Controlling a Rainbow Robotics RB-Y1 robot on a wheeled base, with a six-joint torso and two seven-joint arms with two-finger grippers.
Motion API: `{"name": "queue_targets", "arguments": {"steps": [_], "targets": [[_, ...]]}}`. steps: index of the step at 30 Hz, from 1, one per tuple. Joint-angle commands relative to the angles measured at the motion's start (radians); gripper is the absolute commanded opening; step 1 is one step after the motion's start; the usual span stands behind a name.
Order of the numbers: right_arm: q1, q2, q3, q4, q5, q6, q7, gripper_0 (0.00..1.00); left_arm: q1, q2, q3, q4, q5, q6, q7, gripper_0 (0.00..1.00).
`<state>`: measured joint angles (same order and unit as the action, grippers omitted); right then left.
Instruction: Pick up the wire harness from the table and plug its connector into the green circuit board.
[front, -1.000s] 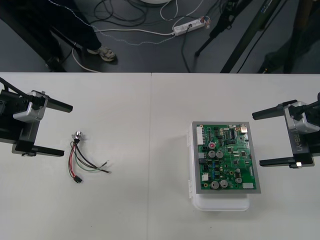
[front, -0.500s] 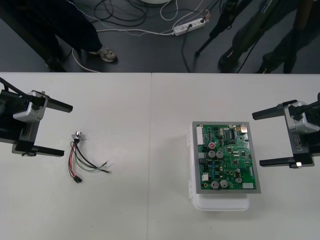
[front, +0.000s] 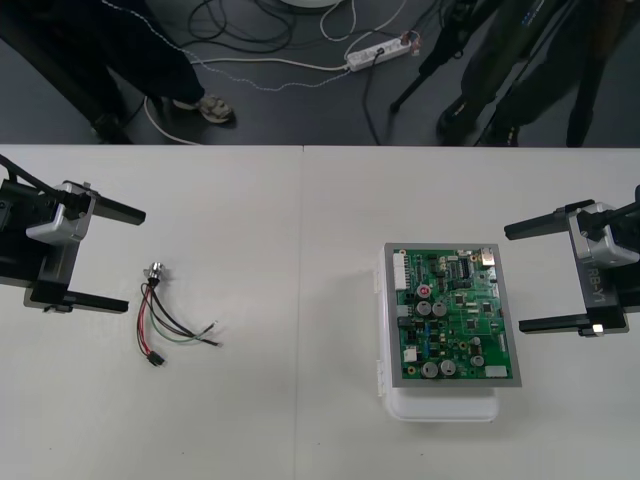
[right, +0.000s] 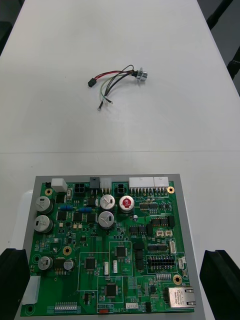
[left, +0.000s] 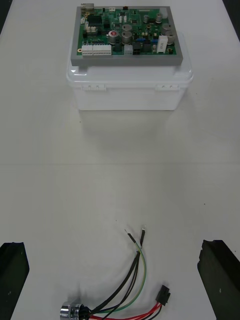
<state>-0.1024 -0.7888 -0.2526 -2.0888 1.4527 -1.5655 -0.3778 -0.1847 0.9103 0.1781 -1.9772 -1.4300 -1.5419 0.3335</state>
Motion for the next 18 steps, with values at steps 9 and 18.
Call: {"name": "queue_targets", "arguments": {"steps": [9, 18], "targets": [[-0.007, 0.013, -0.034, -0.004, 0.005, -0.005, -0.039, 1.00, 0.016, 0.042, -0.011, -0.028, 0.002, -0.029, -0.042, 1.00], [-0.007, 0.013, -0.034, -0.004, 0.005, -0.005, -0.039, 1.00, 0.016, 0.042, -0.011, -0.028, 0.002, -0.029, -0.042, 1.00]]}}
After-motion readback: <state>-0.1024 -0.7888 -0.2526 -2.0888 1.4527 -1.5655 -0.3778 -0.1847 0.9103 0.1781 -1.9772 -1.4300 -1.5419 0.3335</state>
